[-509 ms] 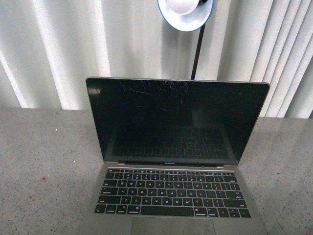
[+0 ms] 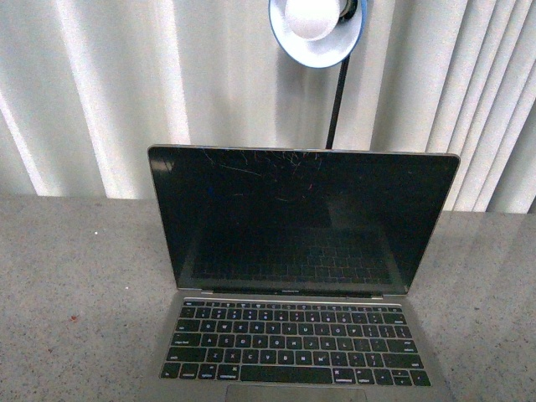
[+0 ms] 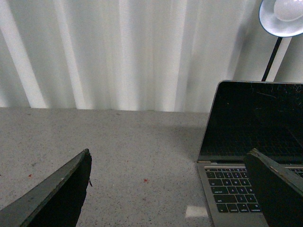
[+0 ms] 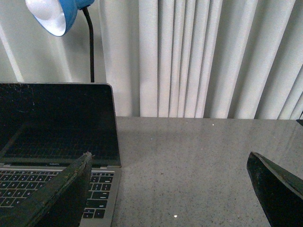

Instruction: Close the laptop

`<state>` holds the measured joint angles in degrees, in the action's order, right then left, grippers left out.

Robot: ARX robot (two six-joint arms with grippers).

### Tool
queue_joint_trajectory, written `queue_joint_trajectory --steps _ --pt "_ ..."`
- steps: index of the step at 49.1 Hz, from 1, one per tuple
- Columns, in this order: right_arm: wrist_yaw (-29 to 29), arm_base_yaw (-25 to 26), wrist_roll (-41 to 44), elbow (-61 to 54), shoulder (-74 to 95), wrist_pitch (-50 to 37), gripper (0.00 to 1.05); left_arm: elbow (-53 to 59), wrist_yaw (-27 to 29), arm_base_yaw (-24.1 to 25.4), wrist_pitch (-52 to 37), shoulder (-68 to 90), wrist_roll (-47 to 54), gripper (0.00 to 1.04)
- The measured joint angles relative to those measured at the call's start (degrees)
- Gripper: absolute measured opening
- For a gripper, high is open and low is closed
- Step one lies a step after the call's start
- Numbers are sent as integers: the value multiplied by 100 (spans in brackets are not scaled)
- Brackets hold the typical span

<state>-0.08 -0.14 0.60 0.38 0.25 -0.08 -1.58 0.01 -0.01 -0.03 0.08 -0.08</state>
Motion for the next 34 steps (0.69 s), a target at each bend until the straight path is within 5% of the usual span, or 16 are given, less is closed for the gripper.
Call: queue_joint_trajectory --steps 34 --pt "0 0 0 0 0 0 97 0 0 0 0 0 0 98"
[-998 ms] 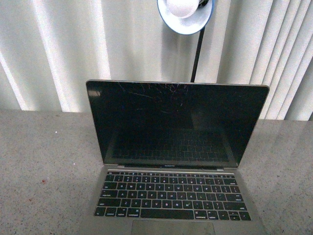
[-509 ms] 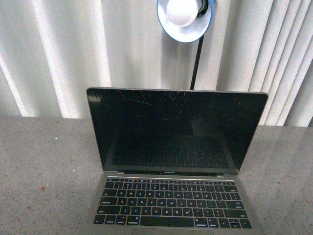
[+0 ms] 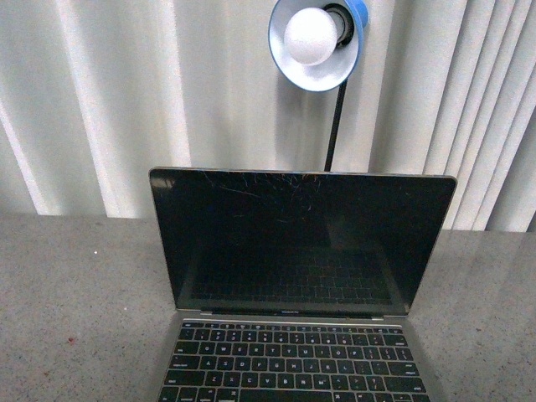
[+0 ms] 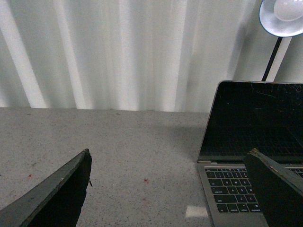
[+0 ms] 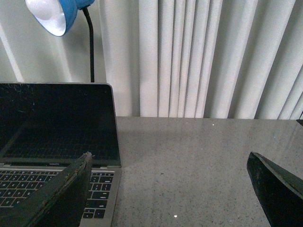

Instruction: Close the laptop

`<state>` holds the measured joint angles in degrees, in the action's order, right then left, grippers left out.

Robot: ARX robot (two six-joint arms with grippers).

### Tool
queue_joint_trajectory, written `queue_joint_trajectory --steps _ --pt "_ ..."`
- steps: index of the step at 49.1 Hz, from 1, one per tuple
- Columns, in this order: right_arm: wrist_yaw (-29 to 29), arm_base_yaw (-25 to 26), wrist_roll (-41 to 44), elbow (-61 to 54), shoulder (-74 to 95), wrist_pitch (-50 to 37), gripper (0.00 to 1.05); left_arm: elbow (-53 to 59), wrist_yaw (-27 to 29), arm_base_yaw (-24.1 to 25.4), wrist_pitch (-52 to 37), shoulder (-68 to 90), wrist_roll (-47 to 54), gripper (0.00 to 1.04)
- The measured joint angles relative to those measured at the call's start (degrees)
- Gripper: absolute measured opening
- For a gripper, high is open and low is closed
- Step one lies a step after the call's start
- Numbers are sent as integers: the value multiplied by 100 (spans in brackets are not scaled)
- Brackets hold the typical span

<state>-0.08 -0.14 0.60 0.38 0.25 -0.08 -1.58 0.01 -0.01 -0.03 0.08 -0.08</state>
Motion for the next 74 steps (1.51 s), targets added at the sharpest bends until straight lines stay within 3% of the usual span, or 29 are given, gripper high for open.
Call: queue_joint_trajectory --steps 11,13,15,17,19,22,31,34,42,48,55,65,74 --pt "4 0 0 0 0 0 97 0 0 0 0 0 0 98" --pt "323 -118 -52 74 85 258 97 -15 83 -24 31 28 -46 98" --pt "1036 -341 -98 188 308 588 97 -264 1095 -352 811 407 -518 98" --pt "1228 -428 -125 192 472 590 97 -553 2074 -619 1530 977 -1104 98" --pt "1187 -439 -138 186 577 468 97 -608 2553 -706 1744 1292 -1587 98" --pt "970 -334 -192 179 680 229 97 -608 2734 -750 1639 1399 -2057 98" --pt "258 356 -149 28 1458 -883 97 -614 2549 -916 669 1956 -2420 98" --pt "92 573 -46 13 2116 -1639 97 -614 2448 -922 146 2345 -2415 98" --pt "-46 824 315 177 4284 -3807 97 -682 2057 -813 -1488 3744 -2253 98" --pt "-153 920 763 872 6225 -5101 97 -1244 1744 -726 -3294 5615 -1816 98" --pt "-339 894 1480 1991 7436 -5158 97 -2223 1556 -710 -3976 7200 -1121 98" --pt "-398 605 2793 3864 8623 -4535 97 -4151 1377 -811 -3753 8524 214 98" --pt "-487 424 3633 4859 9189 -4085 97 -5228 997 -1012 -3429 8988 1464 98"
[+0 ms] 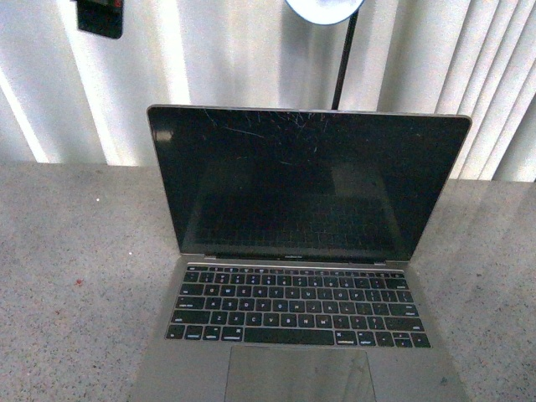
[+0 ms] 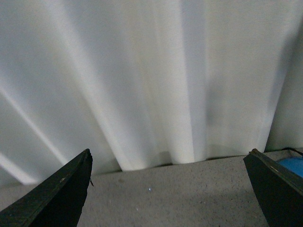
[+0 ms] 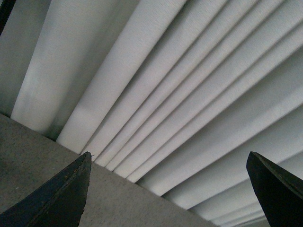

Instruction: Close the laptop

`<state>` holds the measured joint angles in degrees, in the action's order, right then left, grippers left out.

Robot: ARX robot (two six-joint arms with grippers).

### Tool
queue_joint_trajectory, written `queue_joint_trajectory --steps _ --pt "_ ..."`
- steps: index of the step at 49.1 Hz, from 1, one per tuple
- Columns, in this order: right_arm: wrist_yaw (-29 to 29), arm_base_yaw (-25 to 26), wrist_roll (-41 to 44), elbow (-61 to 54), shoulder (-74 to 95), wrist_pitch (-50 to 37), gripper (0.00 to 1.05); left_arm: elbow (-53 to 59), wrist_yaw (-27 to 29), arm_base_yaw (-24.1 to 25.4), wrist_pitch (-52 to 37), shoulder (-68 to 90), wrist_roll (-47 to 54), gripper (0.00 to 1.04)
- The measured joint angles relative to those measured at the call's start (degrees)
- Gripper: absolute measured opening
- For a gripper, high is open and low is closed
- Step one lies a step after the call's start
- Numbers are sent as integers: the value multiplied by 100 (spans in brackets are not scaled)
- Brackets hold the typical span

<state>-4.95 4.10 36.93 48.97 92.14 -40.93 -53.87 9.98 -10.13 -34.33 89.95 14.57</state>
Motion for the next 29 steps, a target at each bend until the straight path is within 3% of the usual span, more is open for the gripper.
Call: queue_joint_trajectory --steps 15,29 --pt "-1008 -229 1292 1307 562 1029 97 -1228 -1071 -350 1108 407 2371 98" --pt "-2124 -275 2909 2199 763 2404 97 -2498 -1421 -404 2922 855 3939 98"
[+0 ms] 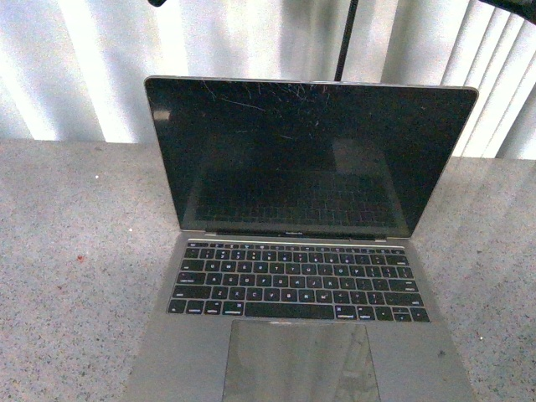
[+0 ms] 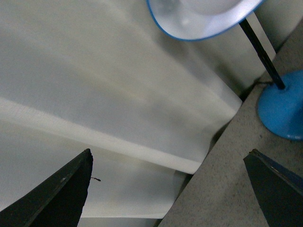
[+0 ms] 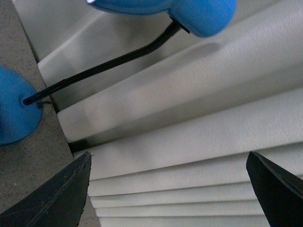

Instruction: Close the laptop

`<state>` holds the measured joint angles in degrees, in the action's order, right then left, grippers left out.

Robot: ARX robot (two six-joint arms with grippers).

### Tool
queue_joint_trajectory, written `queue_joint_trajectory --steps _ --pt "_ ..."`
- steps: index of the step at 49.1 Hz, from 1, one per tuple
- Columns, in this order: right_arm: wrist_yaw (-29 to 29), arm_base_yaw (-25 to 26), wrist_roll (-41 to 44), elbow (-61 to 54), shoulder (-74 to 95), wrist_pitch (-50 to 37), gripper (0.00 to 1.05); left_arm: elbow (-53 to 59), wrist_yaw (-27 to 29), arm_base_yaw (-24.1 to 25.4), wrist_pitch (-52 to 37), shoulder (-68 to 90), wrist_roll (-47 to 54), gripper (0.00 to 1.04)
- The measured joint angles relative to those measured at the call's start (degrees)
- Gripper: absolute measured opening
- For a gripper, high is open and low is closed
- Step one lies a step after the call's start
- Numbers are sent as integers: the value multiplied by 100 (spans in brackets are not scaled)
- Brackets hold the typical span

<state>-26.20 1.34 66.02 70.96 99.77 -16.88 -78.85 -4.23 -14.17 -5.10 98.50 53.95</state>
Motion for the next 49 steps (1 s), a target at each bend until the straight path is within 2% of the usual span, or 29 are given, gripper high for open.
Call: queue_joint_trajectory --steps 11,19,23,36,38,41,49 --pt "-463 -7 1093 730 140 1370 97 -1478 330 -33 1838 708 981 98" --pt "-481 -26 1779 1080 378 2527 97 -2437 627 -48 3010 1193 1543 98" --pt "-376 -33 2118 1228 516 2949 97 -2673 754 -48 3296 1325 1700 98" --pt "-264 -31 2479 1582 826 3259 97 -2983 898 -46 3967 1561 1943 98" --pt "-256 -28 2490 1628 857 3272 96 -2994 916 -44 3974 1589 1961 93" --pt "-234 -26 2490 1700 892 3316 88 -3003 925 -37 3976 1613 1971 85" --pt "-232 -26 2514 1939 942 3626 62 -3025 909 -31 4092 1652 1969 60"
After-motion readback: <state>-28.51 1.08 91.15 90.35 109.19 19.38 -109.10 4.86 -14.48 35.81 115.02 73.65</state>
